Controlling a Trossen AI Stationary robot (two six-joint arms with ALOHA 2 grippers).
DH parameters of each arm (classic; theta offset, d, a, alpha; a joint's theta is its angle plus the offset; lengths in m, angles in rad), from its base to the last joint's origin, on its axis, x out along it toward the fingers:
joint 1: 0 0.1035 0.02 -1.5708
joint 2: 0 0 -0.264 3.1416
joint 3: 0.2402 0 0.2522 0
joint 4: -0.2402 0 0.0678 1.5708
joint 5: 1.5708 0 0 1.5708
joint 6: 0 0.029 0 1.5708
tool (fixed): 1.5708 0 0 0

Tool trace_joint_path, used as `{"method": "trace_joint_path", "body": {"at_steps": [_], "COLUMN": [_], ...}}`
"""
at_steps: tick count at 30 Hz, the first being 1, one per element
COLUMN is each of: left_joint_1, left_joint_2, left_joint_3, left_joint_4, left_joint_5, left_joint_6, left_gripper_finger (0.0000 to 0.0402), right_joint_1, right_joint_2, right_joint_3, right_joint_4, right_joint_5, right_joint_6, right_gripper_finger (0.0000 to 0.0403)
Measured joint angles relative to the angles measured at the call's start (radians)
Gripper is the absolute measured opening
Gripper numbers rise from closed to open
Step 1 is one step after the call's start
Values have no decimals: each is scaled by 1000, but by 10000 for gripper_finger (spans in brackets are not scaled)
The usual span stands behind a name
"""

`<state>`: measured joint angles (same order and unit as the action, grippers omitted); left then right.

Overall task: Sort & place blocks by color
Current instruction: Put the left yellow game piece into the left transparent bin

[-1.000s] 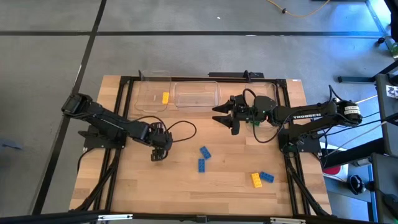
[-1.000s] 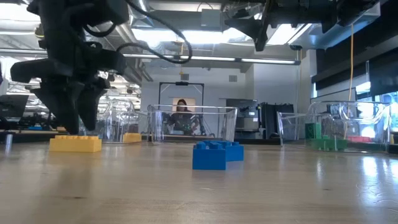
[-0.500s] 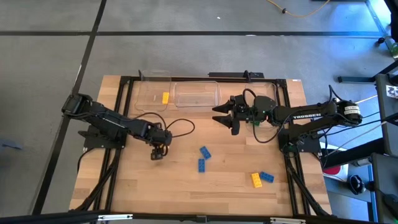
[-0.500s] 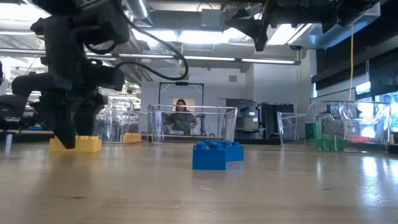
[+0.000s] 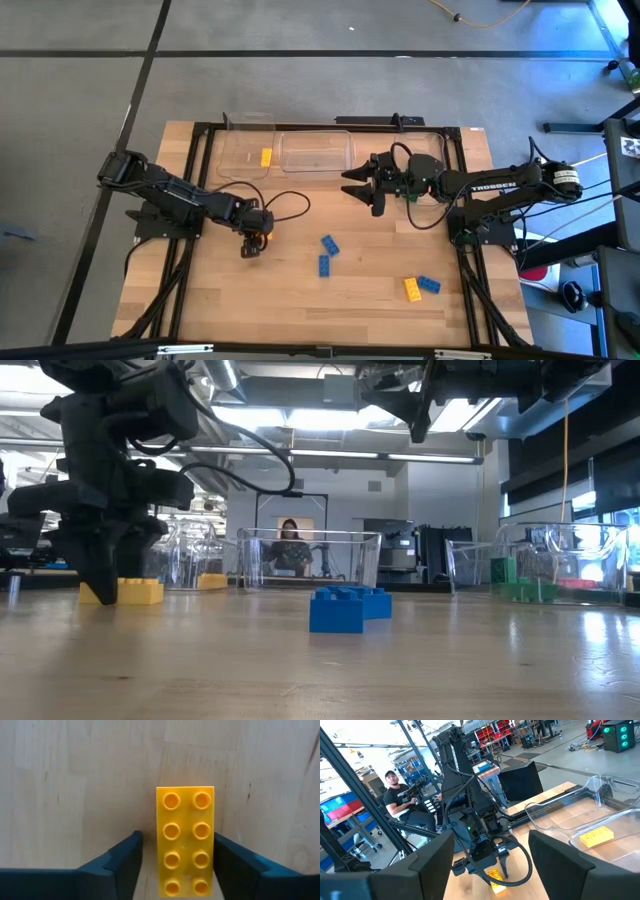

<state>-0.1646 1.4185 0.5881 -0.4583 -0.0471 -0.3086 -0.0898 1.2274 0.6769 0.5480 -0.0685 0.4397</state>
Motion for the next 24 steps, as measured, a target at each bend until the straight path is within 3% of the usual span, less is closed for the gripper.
{"method": "trace_joint_path", "body": {"at_steps": [6,14,24], "left_joint_1": [1,0,-38], "left_joint_2": [-46,-271,-585], "left_joint_3": [-3,-3,-3], "left_joint_4": [-6,0,198], "left_joint_5": [10,-3,-344], "left_joint_6": [-64,-157,-233], "left_gripper_finger": [130,129,129], "right_joint_1": [0,0,0], "right_joint_2": [0,0,0], "right_joint_3": [0,0,0], "right_joint_4": [0,0,4], "right_joint_5": [2,16,16], "right_joint_6": [0,0,7], "right_gripper_finger": [258,258,258]}}
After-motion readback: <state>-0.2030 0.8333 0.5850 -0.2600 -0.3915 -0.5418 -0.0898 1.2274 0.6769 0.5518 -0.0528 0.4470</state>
